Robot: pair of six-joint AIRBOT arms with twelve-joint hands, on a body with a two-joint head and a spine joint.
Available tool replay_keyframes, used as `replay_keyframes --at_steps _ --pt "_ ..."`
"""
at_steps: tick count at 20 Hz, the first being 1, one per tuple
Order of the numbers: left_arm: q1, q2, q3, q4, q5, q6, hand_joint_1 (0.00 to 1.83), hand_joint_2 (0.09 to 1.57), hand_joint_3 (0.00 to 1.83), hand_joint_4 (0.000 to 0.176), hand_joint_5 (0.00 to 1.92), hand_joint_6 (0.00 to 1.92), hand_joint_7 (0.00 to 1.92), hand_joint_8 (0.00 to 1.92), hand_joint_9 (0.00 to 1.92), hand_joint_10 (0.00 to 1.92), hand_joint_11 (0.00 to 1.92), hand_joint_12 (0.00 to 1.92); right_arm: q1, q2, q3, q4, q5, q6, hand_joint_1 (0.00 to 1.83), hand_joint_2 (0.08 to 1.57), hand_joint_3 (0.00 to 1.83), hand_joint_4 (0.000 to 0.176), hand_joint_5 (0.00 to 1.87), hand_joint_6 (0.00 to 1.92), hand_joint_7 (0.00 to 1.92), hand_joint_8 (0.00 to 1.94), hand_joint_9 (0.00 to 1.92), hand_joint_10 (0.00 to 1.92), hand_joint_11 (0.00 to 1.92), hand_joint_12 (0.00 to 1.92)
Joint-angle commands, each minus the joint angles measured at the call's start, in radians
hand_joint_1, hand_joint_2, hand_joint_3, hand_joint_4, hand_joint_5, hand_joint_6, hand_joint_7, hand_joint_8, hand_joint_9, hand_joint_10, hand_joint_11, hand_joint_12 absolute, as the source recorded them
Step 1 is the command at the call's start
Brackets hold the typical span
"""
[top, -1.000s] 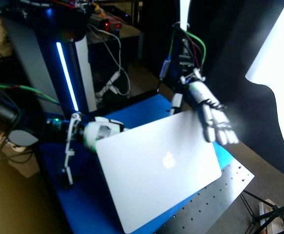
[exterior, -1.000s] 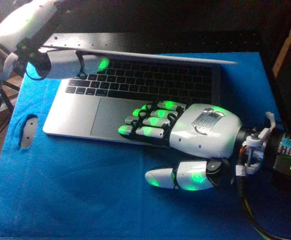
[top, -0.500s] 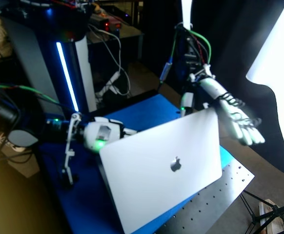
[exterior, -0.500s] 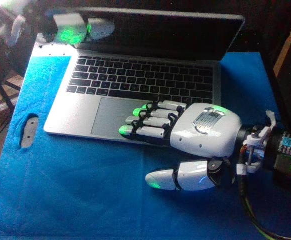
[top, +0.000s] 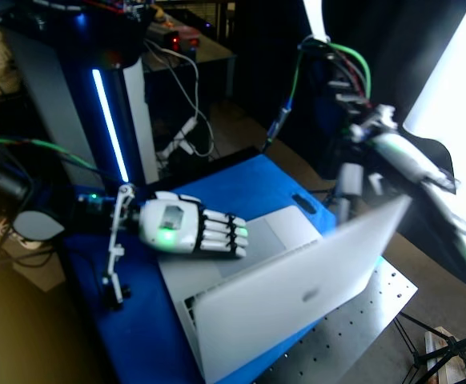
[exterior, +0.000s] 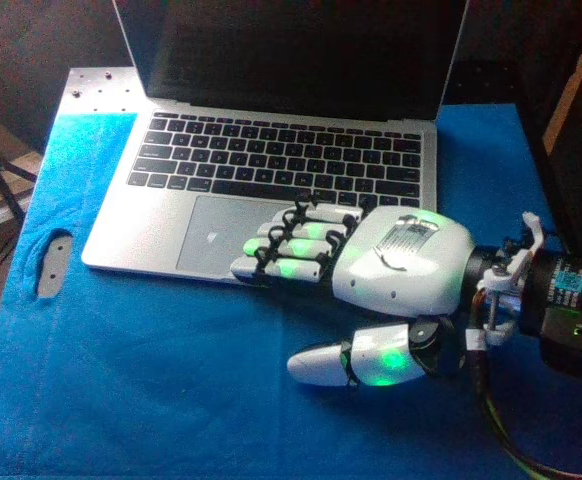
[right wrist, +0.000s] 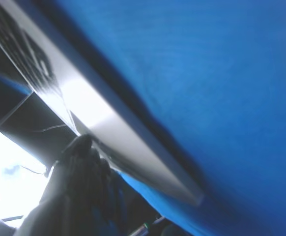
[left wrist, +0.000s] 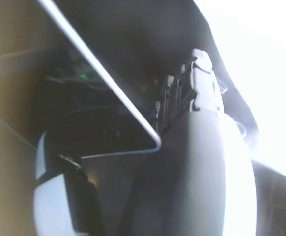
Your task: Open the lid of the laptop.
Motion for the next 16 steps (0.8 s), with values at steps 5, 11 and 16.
replay_keyframes --at_steps 5,11,16 --pt "-0.115 -0.074 0.169 -0.099 0.045 0.158 0.73 1.08 0.00 0.176 0.07 0.01 0.03 0.00 0.00 0.00 0.00 0.00 0.033 -0.027 -0.001 -0.054 0.090 0.011 0.00 1.29 0.00 0.000 0.16 0.01 0.15 0.01 0.11 0.01 0.10 0.26" --pt "-0.149 -0.103 0.251 -0.121 0.111 0.199 0.66 1.08 0.00 0.176 0.00 0.00 0.02 0.00 0.00 0.00 0.00 0.00 0.043 -0.036 0.000 -0.075 0.096 0.011 0.00 1.29 0.00 0.000 0.12 0.00 0.13 0.00 0.08 0.00 0.00 0.20" --pt "-0.082 -0.076 0.188 -0.164 0.063 0.199 0.68 1.08 0.00 0.176 0.00 0.00 0.01 0.00 0.00 0.00 0.00 0.00 0.043 -0.034 -0.001 -0.075 0.100 0.020 0.00 1.31 0.00 0.000 0.11 0.00 0.13 0.00 0.09 0.00 0.01 0.19"
